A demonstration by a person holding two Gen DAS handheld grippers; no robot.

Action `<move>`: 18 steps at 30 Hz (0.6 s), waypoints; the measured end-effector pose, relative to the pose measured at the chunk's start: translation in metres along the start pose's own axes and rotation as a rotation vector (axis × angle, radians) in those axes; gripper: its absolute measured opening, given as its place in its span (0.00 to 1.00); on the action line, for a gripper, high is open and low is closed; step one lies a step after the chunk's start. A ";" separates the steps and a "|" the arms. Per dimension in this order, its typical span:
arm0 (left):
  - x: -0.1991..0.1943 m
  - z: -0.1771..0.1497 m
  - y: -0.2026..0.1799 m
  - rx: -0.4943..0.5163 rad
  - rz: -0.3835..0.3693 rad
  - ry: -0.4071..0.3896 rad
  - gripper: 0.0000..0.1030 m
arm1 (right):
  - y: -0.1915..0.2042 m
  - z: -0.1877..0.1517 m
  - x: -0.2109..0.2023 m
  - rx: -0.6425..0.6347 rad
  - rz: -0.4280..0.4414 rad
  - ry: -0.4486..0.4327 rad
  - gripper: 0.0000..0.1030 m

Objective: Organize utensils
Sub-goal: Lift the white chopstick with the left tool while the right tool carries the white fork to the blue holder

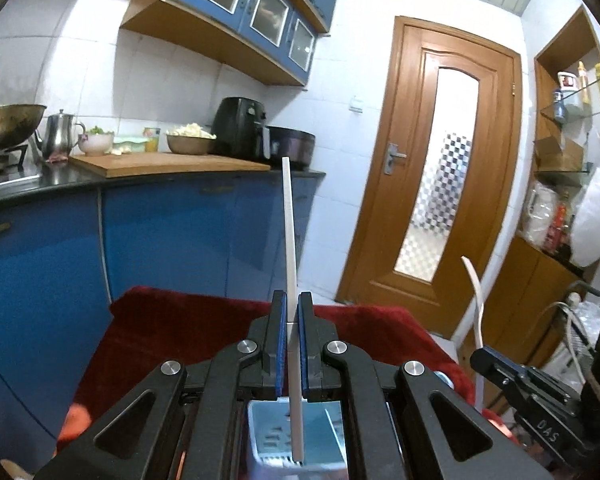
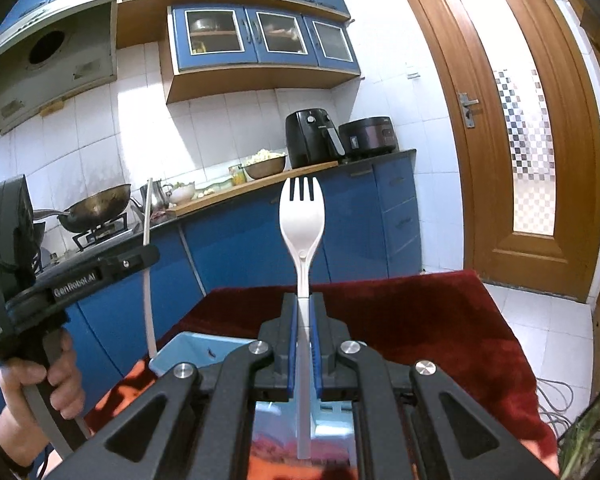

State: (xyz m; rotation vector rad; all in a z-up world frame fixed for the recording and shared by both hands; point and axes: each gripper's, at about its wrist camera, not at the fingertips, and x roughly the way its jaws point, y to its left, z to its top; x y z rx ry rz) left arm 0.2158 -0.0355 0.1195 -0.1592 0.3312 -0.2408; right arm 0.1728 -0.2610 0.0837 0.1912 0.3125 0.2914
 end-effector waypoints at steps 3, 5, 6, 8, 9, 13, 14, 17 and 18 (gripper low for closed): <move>0.012 -0.009 0.004 0.005 0.023 -0.017 0.05 | -0.002 -0.004 0.010 0.010 0.009 -0.012 0.07; 0.017 -0.018 0.007 0.003 0.028 -0.021 0.05 | -0.004 -0.010 0.018 0.019 0.014 -0.024 0.07; 0.018 -0.021 0.006 0.004 0.031 -0.024 0.05 | -0.004 -0.012 0.020 0.014 0.017 -0.026 0.07; 0.020 -0.031 0.006 0.018 0.036 -0.037 0.05 | -0.002 -0.016 0.024 0.001 0.017 -0.030 0.07; 0.021 -0.034 0.005 0.025 0.039 -0.040 0.05 | -0.001 -0.018 0.027 -0.005 0.021 -0.030 0.07; 0.027 -0.049 0.003 0.042 0.022 -0.023 0.05 | -0.003 -0.029 0.034 -0.003 0.040 -0.015 0.07; 0.027 -0.051 0.003 0.040 0.017 -0.018 0.05 | -0.002 -0.031 0.034 -0.010 0.043 -0.012 0.07; 0.028 -0.055 0.004 0.038 0.007 -0.006 0.05 | -0.002 -0.036 0.033 -0.025 0.050 0.008 0.07; 0.029 -0.056 0.005 0.038 0.000 0.000 0.05 | -0.002 -0.037 0.032 -0.027 0.052 0.017 0.08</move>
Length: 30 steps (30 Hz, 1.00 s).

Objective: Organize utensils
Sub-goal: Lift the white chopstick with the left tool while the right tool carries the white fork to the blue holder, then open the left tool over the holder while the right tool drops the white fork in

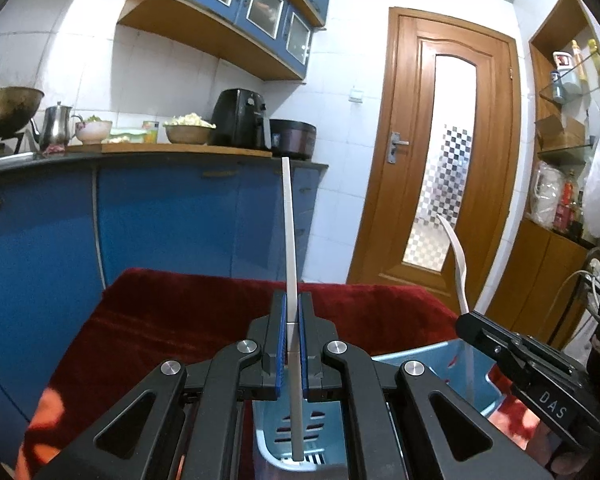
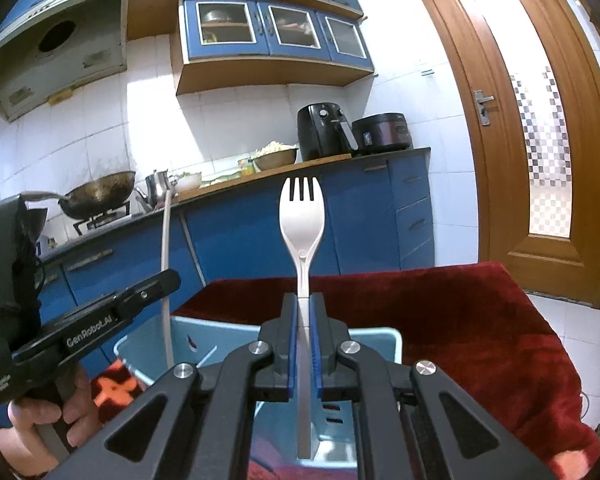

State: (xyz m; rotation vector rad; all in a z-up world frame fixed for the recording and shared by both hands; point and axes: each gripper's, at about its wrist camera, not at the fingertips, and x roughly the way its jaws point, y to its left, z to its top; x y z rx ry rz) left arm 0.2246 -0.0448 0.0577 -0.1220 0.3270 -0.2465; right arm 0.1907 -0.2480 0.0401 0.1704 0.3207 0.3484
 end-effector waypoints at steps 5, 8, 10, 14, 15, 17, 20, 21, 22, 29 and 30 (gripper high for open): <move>-0.002 -0.002 -0.002 -0.004 -0.029 0.029 0.08 | -0.001 -0.003 -0.002 0.006 0.004 0.040 0.08; -0.005 -0.002 -0.003 -0.006 -0.036 0.043 0.19 | -0.002 -0.002 -0.004 0.015 -0.006 0.056 0.13; -0.008 -0.002 -0.003 -0.012 -0.038 0.052 0.19 | -0.002 -0.001 -0.007 0.020 -0.013 0.057 0.22; -0.017 -0.001 -0.004 -0.014 -0.039 0.072 0.19 | 0.003 0.001 -0.016 0.007 -0.026 0.048 0.24; -0.019 0.000 -0.004 -0.014 -0.039 0.075 0.19 | 0.004 0.002 -0.020 0.008 -0.027 0.046 0.24; -0.025 0.001 -0.004 -0.011 -0.041 0.087 0.19 | 0.005 0.004 -0.027 0.012 -0.032 0.042 0.24; -0.033 0.001 -0.005 -0.005 -0.047 0.101 0.19 | 0.008 0.007 -0.038 0.016 -0.041 0.041 0.25; -0.037 0.002 -0.005 -0.003 -0.049 0.106 0.19 | 0.008 0.008 -0.042 0.019 -0.041 0.041 0.25; -0.040 0.002 -0.005 0.000 -0.052 0.111 0.19 | 0.010 0.008 -0.048 0.023 -0.045 0.042 0.25; -0.066 -0.001 -0.009 0.023 -0.069 0.135 0.19 | 0.020 0.006 -0.077 0.021 -0.068 0.064 0.25; -0.070 -0.001 -0.009 0.024 -0.071 0.140 0.19 | 0.022 0.006 -0.081 0.021 -0.070 0.068 0.25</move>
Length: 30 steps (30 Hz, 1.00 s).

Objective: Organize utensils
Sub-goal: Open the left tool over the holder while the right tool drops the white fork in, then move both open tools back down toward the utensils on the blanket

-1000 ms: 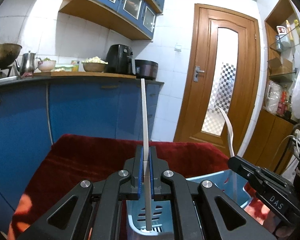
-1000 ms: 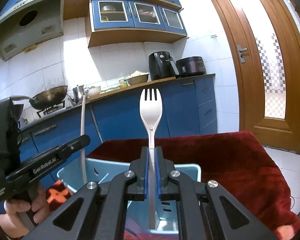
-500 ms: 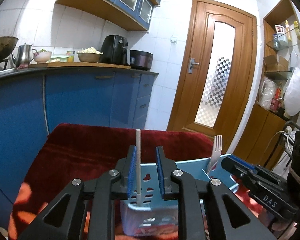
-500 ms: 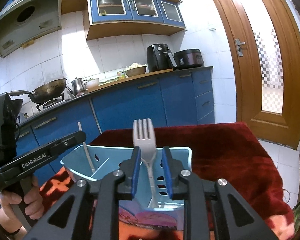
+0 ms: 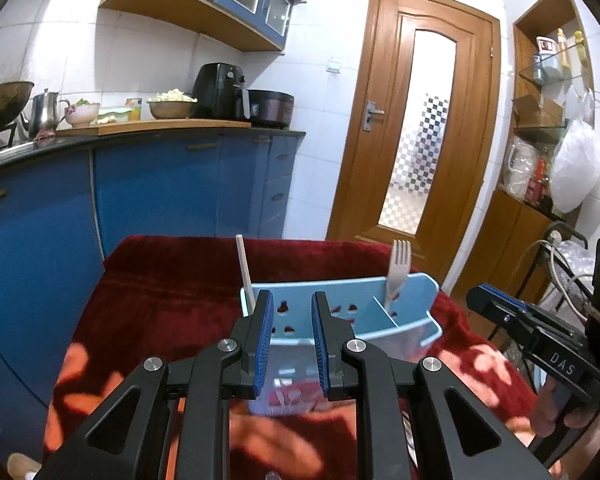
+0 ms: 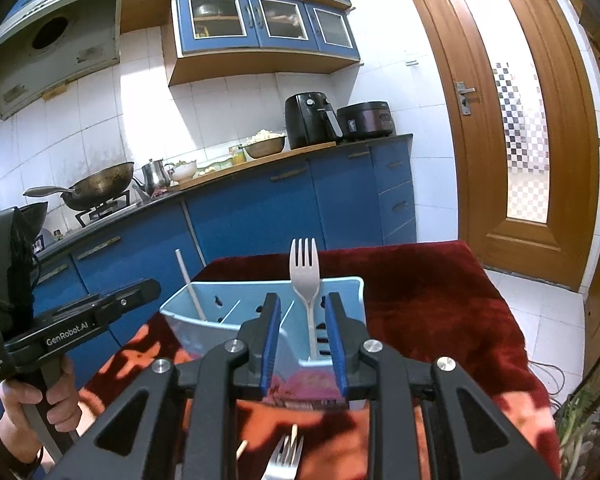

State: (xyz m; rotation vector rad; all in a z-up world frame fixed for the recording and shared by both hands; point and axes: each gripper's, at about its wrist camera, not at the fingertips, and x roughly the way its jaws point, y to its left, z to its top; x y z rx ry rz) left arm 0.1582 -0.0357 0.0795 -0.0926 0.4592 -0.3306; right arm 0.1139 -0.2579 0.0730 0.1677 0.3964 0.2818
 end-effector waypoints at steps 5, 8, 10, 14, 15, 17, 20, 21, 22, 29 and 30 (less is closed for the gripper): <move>-0.015 -0.008 -0.002 0.002 -0.006 0.030 0.19 | 0.006 -0.007 -0.019 0.013 0.002 0.020 0.25; -0.022 -0.016 -0.004 0.007 -0.011 0.053 0.19 | 0.009 -0.013 -0.028 0.012 -0.003 0.036 0.25; -0.028 -0.021 -0.005 0.017 -0.013 0.072 0.19 | 0.011 -0.019 -0.034 0.010 -0.009 0.050 0.26; -0.040 -0.032 -0.008 0.042 0.006 0.093 0.19 | 0.013 -0.028 -0.045 0.012 -0.025 0.073 0.26; -0.043 -0.035 -0.009 0.048 0.012 0.103 0.19 | 0.011 -0.030 -0.048 0.017 -0.029 0.076 0.27; -0.046 -0.041 -0.011 0.065 0.012 0.126 0.19 | 0.010 -0.034 -0.053 0.029 -0.033 0.080 0.30; -0.050 -0.052 -0.014 0.087 0.022 0.156 0.19 | 0.011 -0.038 -0.060 0.033 -0.046 0.085 0.30; -0.051 -0.055 -0.015 0.093 0.022 0.166 0.19 | 0.010 -0.040 -0.064 0.033 -0.054 0.085 0.30; -0.052 -0.059 -0.017 0.098 0.023 0.178 0.19 | 0.011 -0.041 -0.067 0.034 -0.058 0.087 0.30; -0.054 -0.079 -0.029 0.127 0.012 0.243 0.19 | 0.007 -0.054 -0.079 0.046 -0.079 0.126 0.32; -0.053 -0.082 -0.032 0.134 0.007 0.257 0.19 | 0.007 -0.056 -0.080 0.047 -0.082 0.131 0.32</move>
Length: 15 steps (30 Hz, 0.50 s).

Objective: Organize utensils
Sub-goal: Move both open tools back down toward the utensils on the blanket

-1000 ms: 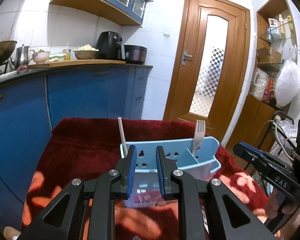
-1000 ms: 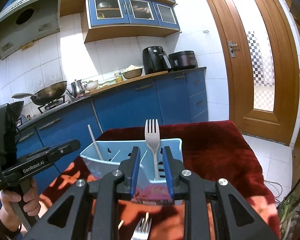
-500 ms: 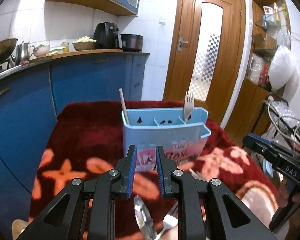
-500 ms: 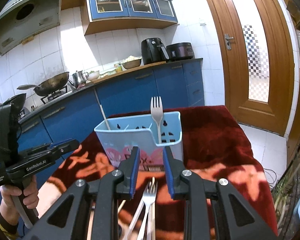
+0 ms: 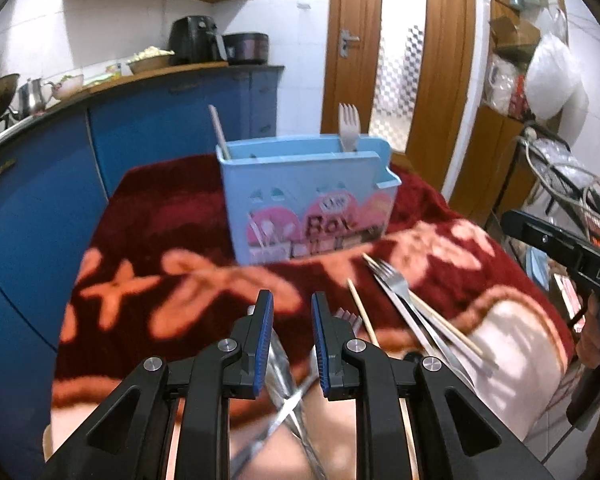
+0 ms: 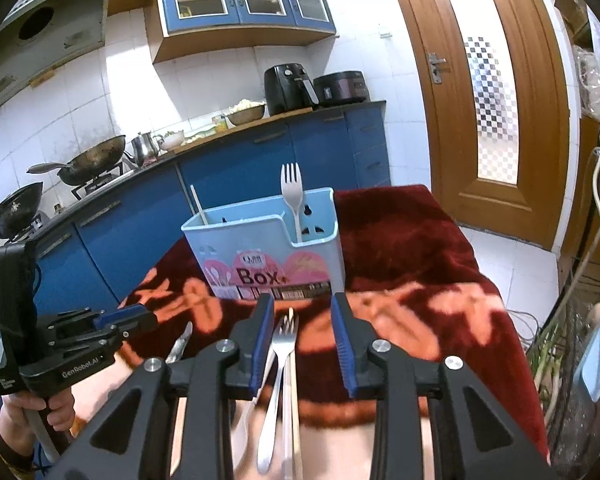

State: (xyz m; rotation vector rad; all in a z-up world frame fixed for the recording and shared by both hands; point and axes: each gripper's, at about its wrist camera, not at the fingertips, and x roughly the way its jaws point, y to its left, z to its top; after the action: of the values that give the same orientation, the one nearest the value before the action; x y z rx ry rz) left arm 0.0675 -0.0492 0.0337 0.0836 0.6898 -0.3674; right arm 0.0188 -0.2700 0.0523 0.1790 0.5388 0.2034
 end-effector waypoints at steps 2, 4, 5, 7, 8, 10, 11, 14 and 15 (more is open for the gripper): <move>0.004 -0.004 -0.007 0.017 -0.003 0.022 0.19 | -0.001 -0.004 -0.002 0.001 -0.006 0.011 0.32; 0.009 -0.008 -0.014 0.039 -0.003 0.045 0.19 | -0.004 -0.008 -0.003 0.005 -0.006 0.020 0.34; 0.013 -0.011 -0.018 0.053 -0.002 0.062 0.19 | -0.006 -0.009 -0.004 0.007 -0.007 0.024 0.35; 0.019 -0.016 -0.024 0.075 0.007 0.098 0.19 | -0.008 -0.012 -0.004 0.008 -0.007 0.033 0.36; 0.021 -0.017 -0.025 0.084 0.009 0.114 0.19 | -0.010 -0.014 -0.005 0.009 -0.008 0.037 0.36; 0.026 -0.021 -0.027 0.098 0.019 0.145 0.19 | -0.012 -0.017 -0.005 0.010 -0.007 0.042 0.36; 0.026 -0.022 -0.027 0.102 0.022 0.154 0.19 | -0.013 -0.017 -0.005 0.012 -0.007 0.045 0.36; 0.024 -0.027 -0.021 0.101 0.029 0.168 0.19 | -0.016 -0.022 -0.005 0.014 -0.005 0.058 0.36; 0.023 -0.028 -0.018 0.098 0.034 0.173 0.19 | -0.017 -0.023 -0.005 0.014 -0.005 0.062 0.36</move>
State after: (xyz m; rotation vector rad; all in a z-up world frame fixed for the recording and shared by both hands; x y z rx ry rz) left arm 0.0602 -0.0669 -0.0019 0.2215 0.8403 -0.3642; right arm 0.0055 -0.2846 0.0318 0.1856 0.6025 0.2010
